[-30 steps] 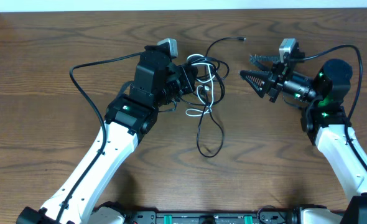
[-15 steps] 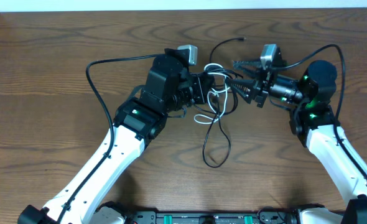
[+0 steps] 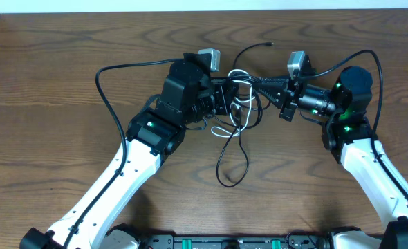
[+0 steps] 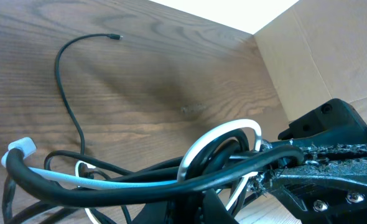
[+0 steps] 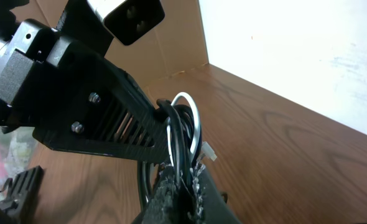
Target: Untangle cables
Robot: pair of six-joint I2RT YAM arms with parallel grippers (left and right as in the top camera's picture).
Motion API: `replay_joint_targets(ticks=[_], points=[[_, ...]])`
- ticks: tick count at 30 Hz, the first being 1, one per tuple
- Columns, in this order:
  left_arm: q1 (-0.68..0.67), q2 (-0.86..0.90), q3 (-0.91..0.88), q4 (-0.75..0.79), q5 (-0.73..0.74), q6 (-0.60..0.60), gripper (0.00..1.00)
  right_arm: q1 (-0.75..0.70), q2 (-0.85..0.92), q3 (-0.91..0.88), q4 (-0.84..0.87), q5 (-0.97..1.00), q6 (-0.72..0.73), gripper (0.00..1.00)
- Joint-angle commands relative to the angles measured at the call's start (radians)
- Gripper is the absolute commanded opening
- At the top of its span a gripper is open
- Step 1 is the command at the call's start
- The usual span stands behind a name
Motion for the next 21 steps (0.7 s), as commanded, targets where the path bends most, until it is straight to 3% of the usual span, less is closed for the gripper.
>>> replay_joint_targets(ticks=[1,10,18,21], points=[[0.001,-0.006,0.006,0.010,0.013,0.013,0.08,0.006,-0.012,0.007,-0.003,0.001,-0.011,0.11],[0.001,-0.006,0.006,0.011,0.013,0.013,0.08,0.009,-0.012,0.007,-0.003,0.000,-0.011,0.11],[0.002,-0.006,0.006,0.011,0.013,0.003,0.08,0.030,-0.012,0.007,-0.023,0.000,-0.011,0.17],[0.001,-0.006,0.006,0.011,0.013,-0.013,0.07,0.032,-0.012,0.007,-0.026,0.002,-0.011,0.05]])
